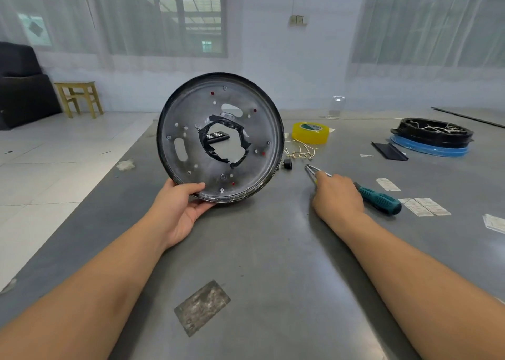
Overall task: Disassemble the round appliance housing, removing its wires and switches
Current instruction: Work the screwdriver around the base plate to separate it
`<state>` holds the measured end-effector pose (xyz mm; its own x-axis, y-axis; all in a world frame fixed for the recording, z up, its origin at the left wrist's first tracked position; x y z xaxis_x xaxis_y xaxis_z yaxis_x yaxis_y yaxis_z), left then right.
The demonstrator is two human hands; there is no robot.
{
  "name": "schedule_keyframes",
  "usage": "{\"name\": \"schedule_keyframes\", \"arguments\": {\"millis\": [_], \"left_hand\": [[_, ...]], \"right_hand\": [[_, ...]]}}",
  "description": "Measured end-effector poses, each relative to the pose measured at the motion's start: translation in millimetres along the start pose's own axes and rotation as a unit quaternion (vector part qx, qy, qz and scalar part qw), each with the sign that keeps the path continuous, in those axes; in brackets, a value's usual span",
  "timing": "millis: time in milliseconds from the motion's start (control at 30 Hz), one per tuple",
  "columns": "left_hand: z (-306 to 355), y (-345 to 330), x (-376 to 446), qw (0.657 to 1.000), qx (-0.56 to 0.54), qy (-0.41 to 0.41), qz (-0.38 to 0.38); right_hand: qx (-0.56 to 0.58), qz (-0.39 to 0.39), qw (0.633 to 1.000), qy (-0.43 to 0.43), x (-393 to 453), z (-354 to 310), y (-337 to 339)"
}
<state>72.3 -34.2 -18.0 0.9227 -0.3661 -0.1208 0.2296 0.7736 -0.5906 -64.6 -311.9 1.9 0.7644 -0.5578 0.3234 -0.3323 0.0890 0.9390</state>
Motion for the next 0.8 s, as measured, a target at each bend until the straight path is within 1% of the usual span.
{"name": "schedule_keyframes", "arguments": {"millis": [100, 167, 233, 267, 333, 400, 500, 600, 733, 800], "left_hand": [[1.8, -0.9, 3.5, 1.000, 0.007, 0.006, 0.003], [2.3, -0.1, 4.2, 1.000, 0.000, 0.011, 0.003], [2.8, 1.3, 3.6, 1.000, -0.014, 0.011, 0.004], [3.6, 2.2, 3.1, 1.000, -0.021, 0.008, 0.007], [5.5, 3.3, 3.1, 0.999, -0.033, -0.001, 0.014], [8.7, 4.4, 4.2, 0.999, -0.042, -0.011, 0.026], [14.7, 7.7, 7.4, 0.998, -0.044, -0.019, 0.042], [18.8, 11.5, 11.7, 0.998, -0.046, -0.024, 0.047], [21.9, 16.7, 18.0, 0.997, -0.044, -0.035, 0.049], [23.0, 19.8, 20.7, 0.997, -0.047, -0.039, 0.048]], "right_hand": [[0.085, 0.021, 0.996, -0.018, -2.3, -2.8, -2.9], [0.161, 0.051, 0.985, -0.024, -6.3, -8.0, -3.1], [0.252, 0.076, 0.965, -0.016, -11.4, -16.5, -2.3], [0.305, 0.077, 0.949, -0.016, -14.2, -22.2, -1.7], [0.429, 0.054, 0.901, -0.040, -21.8, -35.9, 1.9], [0.549, 0.008, 0.833, -0.073, -32.5, -52.9, 5.1], [0.659, -0.064, 0.745, -0.081, -47.7, -84.7, 5.7], [0.713, -0.147, 0.682, -0.074, -56.7, -115.9, 5.0], [0.750, -0.264, 0.602, -0.066, -60.4, -145.5, 5.4], [0.757, -0.310, 0.571, -0.071, -61.5, -154.7, 4.8]]}}
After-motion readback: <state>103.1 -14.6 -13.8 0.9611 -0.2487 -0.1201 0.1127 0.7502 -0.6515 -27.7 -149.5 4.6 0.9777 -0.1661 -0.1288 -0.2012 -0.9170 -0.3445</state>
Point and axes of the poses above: each hand's wrist, its own x-axis towards the middle knuckle, its own y-axis out of the back of the hand, z = x × y, the point moved 2 cm from there along x, towards the middle knuckle
